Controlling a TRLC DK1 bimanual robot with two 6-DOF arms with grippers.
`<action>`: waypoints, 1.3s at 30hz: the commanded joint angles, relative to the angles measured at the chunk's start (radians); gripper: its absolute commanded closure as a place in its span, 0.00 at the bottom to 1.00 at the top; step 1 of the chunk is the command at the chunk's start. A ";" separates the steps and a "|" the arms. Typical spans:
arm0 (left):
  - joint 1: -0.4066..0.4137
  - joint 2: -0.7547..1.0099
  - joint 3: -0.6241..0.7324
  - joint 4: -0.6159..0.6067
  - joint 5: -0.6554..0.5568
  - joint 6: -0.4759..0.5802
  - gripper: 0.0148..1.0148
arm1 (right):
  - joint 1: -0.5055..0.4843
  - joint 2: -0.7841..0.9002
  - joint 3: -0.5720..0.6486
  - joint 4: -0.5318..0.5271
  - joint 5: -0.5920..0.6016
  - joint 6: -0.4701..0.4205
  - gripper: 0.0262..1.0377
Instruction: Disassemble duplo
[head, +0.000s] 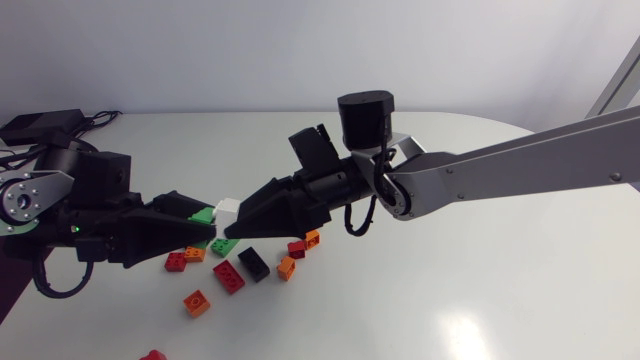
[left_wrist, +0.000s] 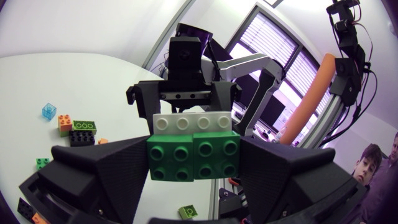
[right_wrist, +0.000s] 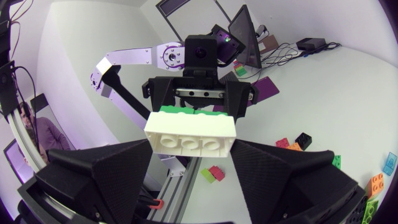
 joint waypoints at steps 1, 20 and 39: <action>-0.025 0.014 -0.020 -0.021 0.042 0.015 0.38 | -0.007 -0.004 -0.005 0.020 0.006 -0.024 0.62; 0.000 0.008 -0.017 -0.021 0.042 0.015 0.33 | -0.038 -0.015 -0.011 0.020 0.003 -0.022 0.62; 0.004 -0.003 -0.020 -0.022 0.042 0.013 0.20 | -0.049 -0.027 -0.014 0.022 0.002 -0.024 0.62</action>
